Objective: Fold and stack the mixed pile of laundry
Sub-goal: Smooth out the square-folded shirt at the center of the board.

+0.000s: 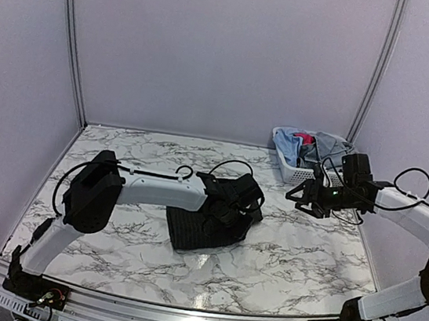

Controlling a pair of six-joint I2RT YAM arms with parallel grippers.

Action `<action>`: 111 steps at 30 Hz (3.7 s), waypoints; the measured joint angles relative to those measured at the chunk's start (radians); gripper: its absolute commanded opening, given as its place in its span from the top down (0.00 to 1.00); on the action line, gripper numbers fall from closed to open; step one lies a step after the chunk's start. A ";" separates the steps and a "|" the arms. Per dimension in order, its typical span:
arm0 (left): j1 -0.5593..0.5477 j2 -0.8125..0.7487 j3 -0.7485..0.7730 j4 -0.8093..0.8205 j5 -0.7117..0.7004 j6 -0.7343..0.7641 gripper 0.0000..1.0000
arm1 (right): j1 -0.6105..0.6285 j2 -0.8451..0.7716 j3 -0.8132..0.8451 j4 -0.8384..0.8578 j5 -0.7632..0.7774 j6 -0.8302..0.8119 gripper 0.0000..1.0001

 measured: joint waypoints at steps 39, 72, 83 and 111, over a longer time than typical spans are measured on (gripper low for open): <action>0.264 -0.301 -0.790 1.139 0.897 -0.613 0.09 | 0.086 0.165 -0.255 0.583 -0.217 0.124 0.22; 0.363 -0.588 -0.822 0.435 0.299 -0.147 0.35 | 0.114 0.338 -0.126 0.144 -0.037 -0.171 0.89; 0.376 -0.587 -0.820 0.416 0.336 -0.105 0.50 | 0.105 0.250 -0.075 0.000 -0.001 -0.249 0.65; 0.404 -0.410 -0.663 0.318 0.404 0.031 0.60 | 0.075 0.563 0.273 0.018 -0.019 -0.287 0.78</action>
